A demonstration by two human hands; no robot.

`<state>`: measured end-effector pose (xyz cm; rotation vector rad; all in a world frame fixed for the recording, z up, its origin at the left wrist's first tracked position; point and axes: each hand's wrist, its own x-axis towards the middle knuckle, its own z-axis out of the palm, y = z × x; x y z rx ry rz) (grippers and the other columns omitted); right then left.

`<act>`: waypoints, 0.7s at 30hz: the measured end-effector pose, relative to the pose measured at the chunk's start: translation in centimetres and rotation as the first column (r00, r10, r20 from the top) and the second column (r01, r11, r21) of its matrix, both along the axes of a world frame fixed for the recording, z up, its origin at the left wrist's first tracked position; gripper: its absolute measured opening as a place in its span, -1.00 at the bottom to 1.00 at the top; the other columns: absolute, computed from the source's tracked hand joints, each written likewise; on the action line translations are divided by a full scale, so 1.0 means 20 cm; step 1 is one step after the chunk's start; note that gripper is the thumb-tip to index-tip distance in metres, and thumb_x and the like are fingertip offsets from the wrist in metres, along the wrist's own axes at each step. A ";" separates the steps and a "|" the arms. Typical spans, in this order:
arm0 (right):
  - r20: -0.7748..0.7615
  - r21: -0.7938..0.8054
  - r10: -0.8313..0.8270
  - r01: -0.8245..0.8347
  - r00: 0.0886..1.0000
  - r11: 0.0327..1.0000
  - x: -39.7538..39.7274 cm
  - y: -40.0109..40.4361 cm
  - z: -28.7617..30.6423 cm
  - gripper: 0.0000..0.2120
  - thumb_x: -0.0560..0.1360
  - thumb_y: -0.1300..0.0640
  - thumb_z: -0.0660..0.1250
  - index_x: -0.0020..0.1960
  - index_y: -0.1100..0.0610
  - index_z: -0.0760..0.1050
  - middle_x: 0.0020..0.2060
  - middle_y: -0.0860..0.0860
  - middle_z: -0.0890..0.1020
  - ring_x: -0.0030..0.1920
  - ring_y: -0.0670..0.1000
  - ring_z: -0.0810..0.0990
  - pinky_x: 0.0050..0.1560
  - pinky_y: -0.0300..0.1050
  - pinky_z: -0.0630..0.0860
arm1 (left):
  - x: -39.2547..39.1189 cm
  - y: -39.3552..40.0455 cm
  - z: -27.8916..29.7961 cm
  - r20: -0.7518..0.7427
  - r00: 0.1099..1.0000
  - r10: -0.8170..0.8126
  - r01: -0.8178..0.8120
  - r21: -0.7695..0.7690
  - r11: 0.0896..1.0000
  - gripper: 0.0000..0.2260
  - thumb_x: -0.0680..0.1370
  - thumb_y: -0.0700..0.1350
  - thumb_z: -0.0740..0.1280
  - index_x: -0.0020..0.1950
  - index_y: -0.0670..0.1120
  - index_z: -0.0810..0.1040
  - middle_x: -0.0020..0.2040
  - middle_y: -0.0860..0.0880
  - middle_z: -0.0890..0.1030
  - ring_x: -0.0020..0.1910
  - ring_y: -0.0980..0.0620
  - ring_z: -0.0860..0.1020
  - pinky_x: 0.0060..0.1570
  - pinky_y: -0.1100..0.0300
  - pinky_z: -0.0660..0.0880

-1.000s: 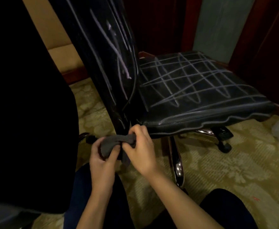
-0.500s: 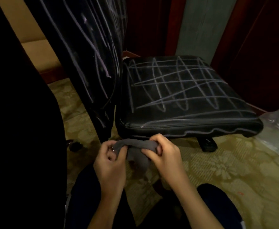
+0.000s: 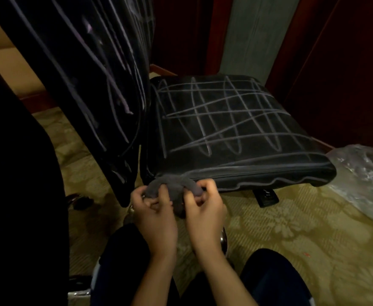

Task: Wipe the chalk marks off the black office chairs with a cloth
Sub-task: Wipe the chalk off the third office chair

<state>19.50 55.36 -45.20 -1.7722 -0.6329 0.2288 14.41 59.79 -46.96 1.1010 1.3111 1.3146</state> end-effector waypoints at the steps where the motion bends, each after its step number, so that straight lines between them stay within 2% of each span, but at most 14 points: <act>1: 0.002 0.001 -0.024 0.024 1.000 1.000 0.05 -0.02 0.00 -0.82 0.50 0.21 0.40 -0.16 -0.01 0.45 -0.35 -0.14 0.61 -0.33 -0.19 0.59 -0.34 -0.30 0.48 | 0.03 -0.02 0.01 -0.040 0.999 -0.002 0.003 0.038 0.999 -0.78 0.57 -0.09 0.41 0.09 0.13 0.41 -0.20 0.14 0.61 -0.25 0.22 0.62 -0.17 0.15 0.60; 3: 0.008 0.000 -0.049 0.049 0.999 0.999 0.12 -0.05 0.00 -0.86 0.51 0.21 0.40 -0.13 0.02 0.47 -0.26 -0.18 0.62 -0.31 -0.18 0.60 -0.29 -0.19 0.56 | 0.08 -0.06 0.01 -0.042 0.998 -0.050 0.053 0.081 0.995 -0.74 0.55 -0.14 0.45 0.00 0.16 0.42 -0.20 0.14 0.62 -0.25 0.23 0.63 -0.19 0.23 0.58; 5: 0.054 -0.006 -0.057 0.057 0.997 0.998 0.13 -0.06 -0.01 -0.88 0.52 0.20 0.39 -0.12 0.05 0.46 -0.36 -0.09 0.60 -0.31 -0.20 0.59 -0.30 -0.24 0.53 | 0.07 -0.05 0.01 0.000 0.995 -0.104 0.103 0.064 0.993 -0.76 0.54 -0.13 0.45 0.04 0.14 0.45 -0.24 0.09 0.66 -0.26 0.19 0.65 -0.19 0.16 0.60; 7: 0.133 -0.035 -0.067 0.072 0.989 0.997 0.09 -0.02 -0.03 -0.89 0.53 0.18 0.37 -0.09 0.04 0.45 -0.42 -0.13 0.54 -0.28 -0.23 0.58 -0.33 -0.31 0.47 | 0.02 0.01 0.02 0.034 0.991 -0.131 0.132 -0.003 0.991 -0.80 0.56 -0.13 0.43 0.13 0.00 0.50 -0.28 0.05 0.68 -0.30 0.13 0.65 -0.23 0.13 0.61; 9: 0.169 -0.080 -0.024 0.038 0.985 0.996 0.01 0.04 -0.04 -0.88 0.53 0.12 0.35 -0.06 -0.04 0.41 -0.37 -0.18 0.54 -0.28 -0.24 0.57 -0.29 -0.29 0.48 | -0.06 0.11 0.01 0.071 0.990 -0.121 0.126 -0.074 0.989 -0.78 0.58 -0.16 0.40 0.19 -0.12 0.50 -0.35 0.09 0.66 -0.43 0.16 0.61 -0.38 0.25 0.56; 12: 0.165 -0.108 0.048 -0.030 0.985 0.994 -0.05 0.11 -0.05 -0.90 0.53 0.02 0.30 -0.03 -0.10 0.37 -0.31 -0.11 0.60 -0.27 -0.12 0.61 -0.19 -0.08 0.54 | -0.15 0.26 0.01 0.117 0.980 -0.158 0.173 -0.122 0.977 -0.80 0.61 -0.21 0.36 0.22 -0.20 0.50 -0.48 0.04 0.59 -0.56 0.16 0.52 -0.53 0.29 0.50; 15: 0.159 -0.076 0.064 -0.052 0.985 0.996 -0.06 0.14 -0.05 -0.89 0.54 0.06 0.32 -0.06 -0.08 0.38 -0.32 -0.10 0.60 -0.28 -0.07 0.61 -0.20 -0.04 0.53 | -0.14 0.27 0.03 0.085 0.983 -0.165 0.173 -0.096 0.980 -0.83 0.64 -0.14 0.31 0.22 -0.12 0.46 -0.44 0.02 0.62 -0.48 0.10 0.60 -0.44 0.24 0.56; 18: 0.136 -0.004 -0.020 0.021 0.990 1.000 -0.01 0.08 -0.05 -0.94 0.52 0.06 0.31 -0.09 0.01 0.43 -0.38 -0.12 0.56 -0.34 -0.07 0.59 -0.28 0.05 0.55 | -0.03 0.14 0.04 0.071 0.990 -0.125 0.128 -0.044 0.991 -0.88 0.63 -0.10 0.33 0.15 0.02 0.47 -0.31 0.00 0.66 -0.32 0.10 0.67 -0.32 0.25 0.59; 19: 0.125 0.009 -0.066 0.065 0.990 0.998 0.03 0.05 -0.06 -0.94 0.51 0.09 0.32 -0.09 0.02 0.44 -0.38 -0.12 0.56 -0.34 -0.09 0.59 -0.28 0.03 0.55 | 0.01 0.09 0.05 0.088 0.985 -0.147 0.151 -0.040 0.988 -0.86 0.62 -0.13 0.34 0.13 0.05 0.45 -0.28 0.01 0.67 -0.29 0.12 0.68 -0.30 0.28 0.59; 21: 0.102 0.026 -0.137 0.135 0.985 0.991 0.10 -0.03 -0.08 -0.88 0.51 0.21 0.38 -0.08 0.04 0.46 -0.37 -0.15 0.55 -0.31 -0.18 0.58 -0.31 -0.18 0.50 | 0.09 0.00 0.04 0.140 0.971 -0.196 0.204 -0.040 0.978 -0.82 0.61 -0.20 0.36 0.12 0.01 0.44 -0.27 0.00 0.68 -0.27 0.11 0.69 -0.27 0.26 0.61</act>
